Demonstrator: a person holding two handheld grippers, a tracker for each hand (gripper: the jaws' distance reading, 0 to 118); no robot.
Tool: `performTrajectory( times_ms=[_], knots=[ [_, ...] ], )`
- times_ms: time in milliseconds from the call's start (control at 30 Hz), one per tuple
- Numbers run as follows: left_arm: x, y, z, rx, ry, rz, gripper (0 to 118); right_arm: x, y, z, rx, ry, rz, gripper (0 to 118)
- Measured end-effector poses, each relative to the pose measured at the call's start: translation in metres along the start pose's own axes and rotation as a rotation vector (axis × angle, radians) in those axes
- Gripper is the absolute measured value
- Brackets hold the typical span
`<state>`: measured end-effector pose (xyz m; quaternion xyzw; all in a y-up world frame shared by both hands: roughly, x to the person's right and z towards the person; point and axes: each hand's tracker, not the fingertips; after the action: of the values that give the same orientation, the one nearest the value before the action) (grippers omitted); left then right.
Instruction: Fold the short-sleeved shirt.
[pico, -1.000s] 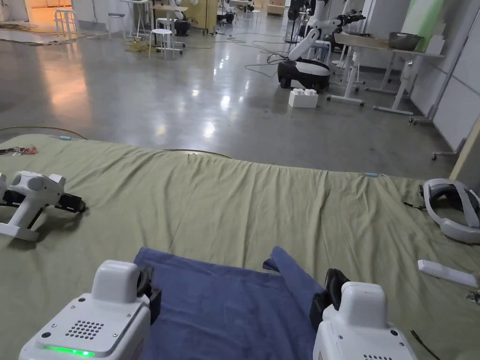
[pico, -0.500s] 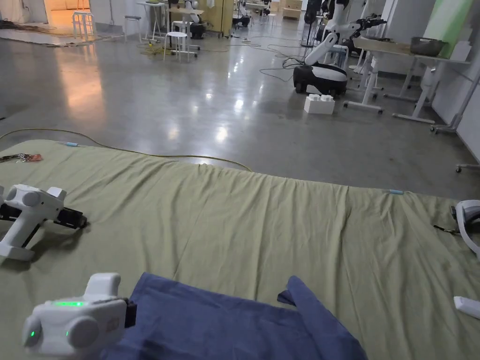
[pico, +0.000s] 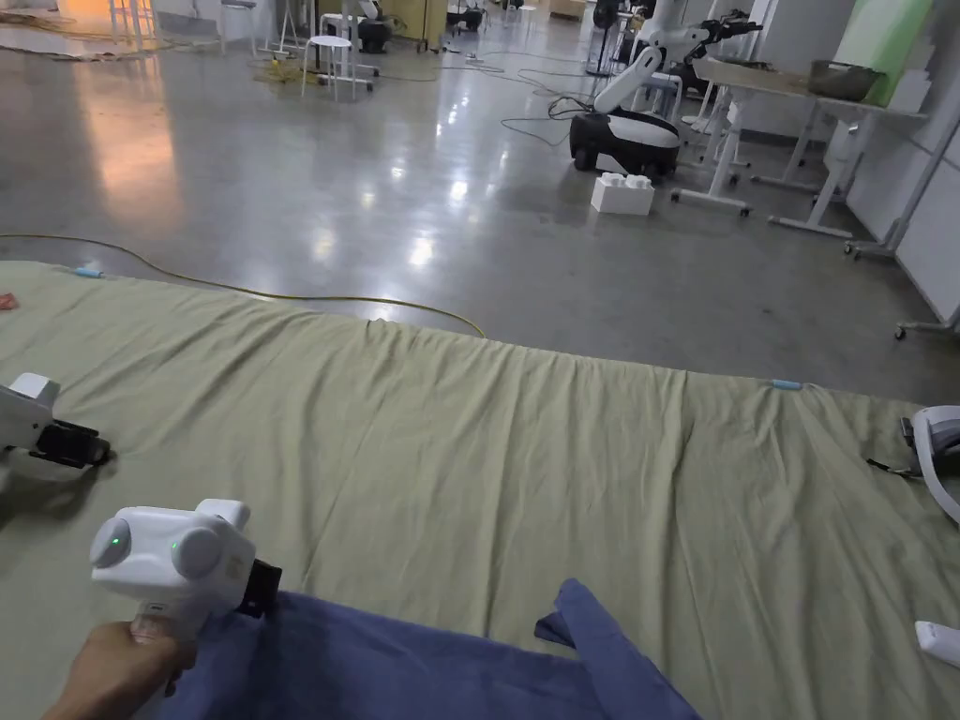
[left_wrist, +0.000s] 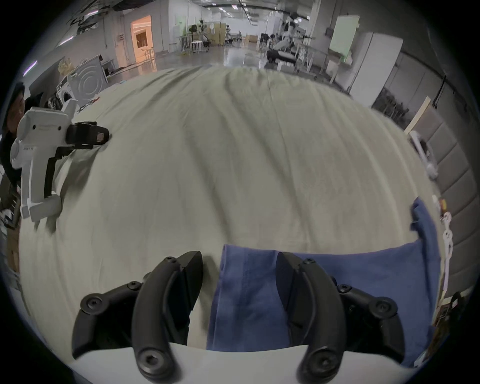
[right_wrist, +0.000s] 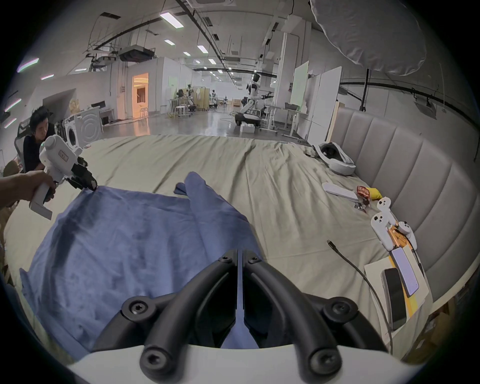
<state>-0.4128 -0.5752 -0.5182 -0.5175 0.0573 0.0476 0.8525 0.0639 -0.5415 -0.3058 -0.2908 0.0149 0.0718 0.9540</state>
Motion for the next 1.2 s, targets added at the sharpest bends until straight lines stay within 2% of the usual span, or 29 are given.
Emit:
performTrajectory(
  times_ms=[133, 167, 267, 300, 467, 567, 633, 733, 800, 867, 967, 1200],
  knots=[
    [0.014, -0.002, 0.004, 0.026, 0.052, -0.047, 68, 0.009, -0.003, -0.006, -0.029, -0.017, -0.002, 5],
    [0.019, -0.005, 0.006, 0.038, 0.066, -0.078, 61, 0.011, -0.002, -0.007, -0.036, -0.019, -0.005, 5],
    [0.027, -0.009, 0.008, 0.053, 0.048, -0.185, 15, 0.017, 0.0, -0.014, -0.061, -0.02, -0.027, 5],
    [0.029, -0.01, 0.01, 0.049, 0.038, -0.202, 8, 0.019, 0.001, -0.017, -0.072, -0.019, -0.039, 5],
    [0.019, -0.013, 0.037, 0.082, 0.021, -0.191, 6, 0.035, 0.012, -0.035, -0.116, -0.027, -0.07, 6],
    [0.012, -0.016, 0.071, 0.181, 0.049, -0.269, 6, 0.048, 0.025, -0.048, -0.136, -0.047, -0.068, 7],
    [0.006, -0.017, 0.101, 0.246, 0.036, -0.246, 6, 0.057, 0.037, -0.058, -0.141, -0.053, -0.069, 19],
    [-0.003, -0.022, 0.129, 0.296, 0.027, -0.197, 6, 0.068, 0.055, -0.077, -0.176, -0.001, -0.086, 47],
    [-0.008, -0.028, 0.138, 0.325, 0.041, -0.181, 6, 0.072, 0.065, -0.093, -0.205, 0.043, -0.099, 55],
    [-0.015, -0.034, 0.146, 0.332, 0.042, -0.148, 6, 0.071, 0.075, -0.11, -0.233, 0.077, -0.09, 57],
    [-0.021, -0.046, 0.148, 0.322, 0.061, -0.112, 6, 0.065, 0.084, -0.138, -0.306, 0.13, -0.031, 58],
    [-0.023, -0.069, 0.145, 0.295, 0.076, -0.083, 6, 0.046, 0.078, -0.193, -0.463, 0.218, -0.056, 57]
  ],
)
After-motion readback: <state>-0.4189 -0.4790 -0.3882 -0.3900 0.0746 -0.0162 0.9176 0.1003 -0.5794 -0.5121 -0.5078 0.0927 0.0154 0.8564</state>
